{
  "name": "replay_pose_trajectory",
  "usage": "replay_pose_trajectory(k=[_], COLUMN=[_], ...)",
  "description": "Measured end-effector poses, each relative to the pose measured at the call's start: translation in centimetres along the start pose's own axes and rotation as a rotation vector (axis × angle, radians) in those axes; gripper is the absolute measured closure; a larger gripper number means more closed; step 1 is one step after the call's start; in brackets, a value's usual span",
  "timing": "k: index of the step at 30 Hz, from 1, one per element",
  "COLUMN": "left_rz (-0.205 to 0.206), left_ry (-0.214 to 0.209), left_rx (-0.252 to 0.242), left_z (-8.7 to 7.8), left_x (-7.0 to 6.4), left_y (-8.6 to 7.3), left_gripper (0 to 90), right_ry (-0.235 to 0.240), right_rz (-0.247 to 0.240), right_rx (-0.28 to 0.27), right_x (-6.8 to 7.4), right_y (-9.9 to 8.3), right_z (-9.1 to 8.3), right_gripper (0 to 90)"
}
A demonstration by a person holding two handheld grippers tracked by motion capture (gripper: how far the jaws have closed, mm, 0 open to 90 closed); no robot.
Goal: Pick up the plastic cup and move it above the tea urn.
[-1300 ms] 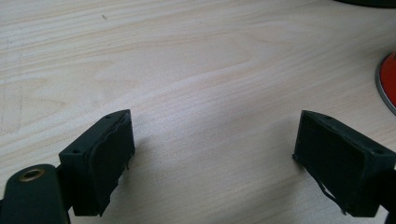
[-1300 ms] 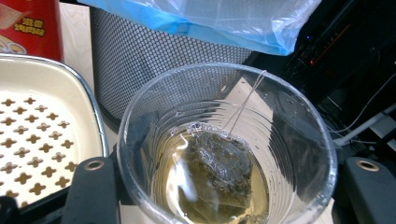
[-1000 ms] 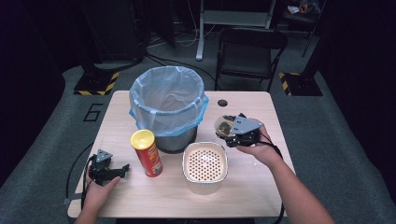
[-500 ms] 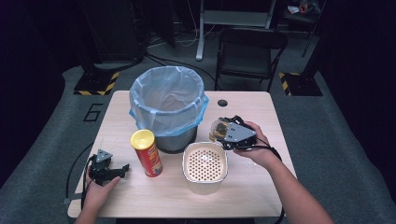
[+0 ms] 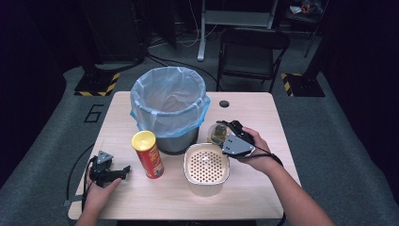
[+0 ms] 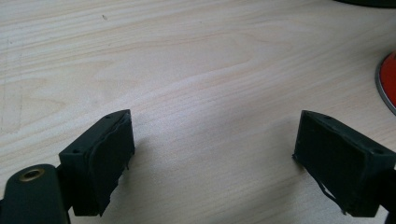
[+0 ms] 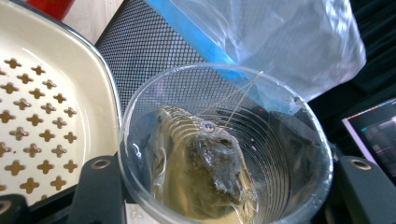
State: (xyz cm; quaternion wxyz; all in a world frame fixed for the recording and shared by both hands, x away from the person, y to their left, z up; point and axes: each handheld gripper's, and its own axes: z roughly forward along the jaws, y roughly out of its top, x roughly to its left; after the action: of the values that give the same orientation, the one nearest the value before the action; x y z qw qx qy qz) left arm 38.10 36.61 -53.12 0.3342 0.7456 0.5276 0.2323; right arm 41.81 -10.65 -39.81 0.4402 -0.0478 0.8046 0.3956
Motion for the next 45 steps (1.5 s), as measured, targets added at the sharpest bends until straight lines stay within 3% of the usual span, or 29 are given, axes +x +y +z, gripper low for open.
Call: replay_pose_trajectory(k=[7,13,16,25,30,34,39,40,41,42,43,45], left_rz=[0.000,0.000,0.001,0.000,0.000,0.000,0.000,-0.001,-0.001,0.000,0.000,0.000], left_ry=[0.000,0.000,0.000,0.000,0.000,0.000,0.000,0.000,-0.001,0.000,0.000,0.000], left_rx=[-0.001,-0.001,0.000,0.000,-0.001,0.000,0.000,-0.001,0.000,0.000,-0.001,0.000], left_z=[0.0,0.0,0.0,0.0,0.0,0.0,0.0,0.0,0.0,0.0,0.0,0.0], left_x=[0.0,0.0,0.0,0.0,0.0,0.0,0.0,0.0,0.0,0.0,0.0,0.0], left_y=[0.0,0.0,0.0,0.0,0.0,0.0,0.0,0.0,0.0,0.0,0.0,0.0], left_gripper=[11.6,11.6,11.6,11.7,11.6,11.7,11.7,11.7,11.7,11.7,11.6,11.7], right_ry=[-0.072,-0.120,-0.152,-0.204,-0.208,-0.250,-0.246,-0.245,-0.257,-0.206,-0.250,-0.243], right_rz=[-0.174,-0.408,-0.462,-0.782,-0.909,-0.938,-0.982,-1.014,-0.992,-1.023,-1.030,-1.039], right_rx=[0.072,0.161,0.177,0.195,0.196,0.175,0.164,0.173,0.151,0.174,0.157,0.154], right_x=[1.3,2.9,3.5,4.9,5.8,5.9,5.9,5.9,6.0,6.1,6.1,6.0], right_y=[0.9,1.0,1.0,2.0,2.7,3.2,3.6,3.7,3.7,3.8,4.0,4.1], right_z=[0.2,0.9,1.0,1.0,0.9,0.6,0.4,0.2,0.3,0.2,0.1,0.1], right_gripper=[37.2,37.2,37.2,37.2,37.1,37.0,36.9,36.8,36.7,36.7,36.6,36.6])
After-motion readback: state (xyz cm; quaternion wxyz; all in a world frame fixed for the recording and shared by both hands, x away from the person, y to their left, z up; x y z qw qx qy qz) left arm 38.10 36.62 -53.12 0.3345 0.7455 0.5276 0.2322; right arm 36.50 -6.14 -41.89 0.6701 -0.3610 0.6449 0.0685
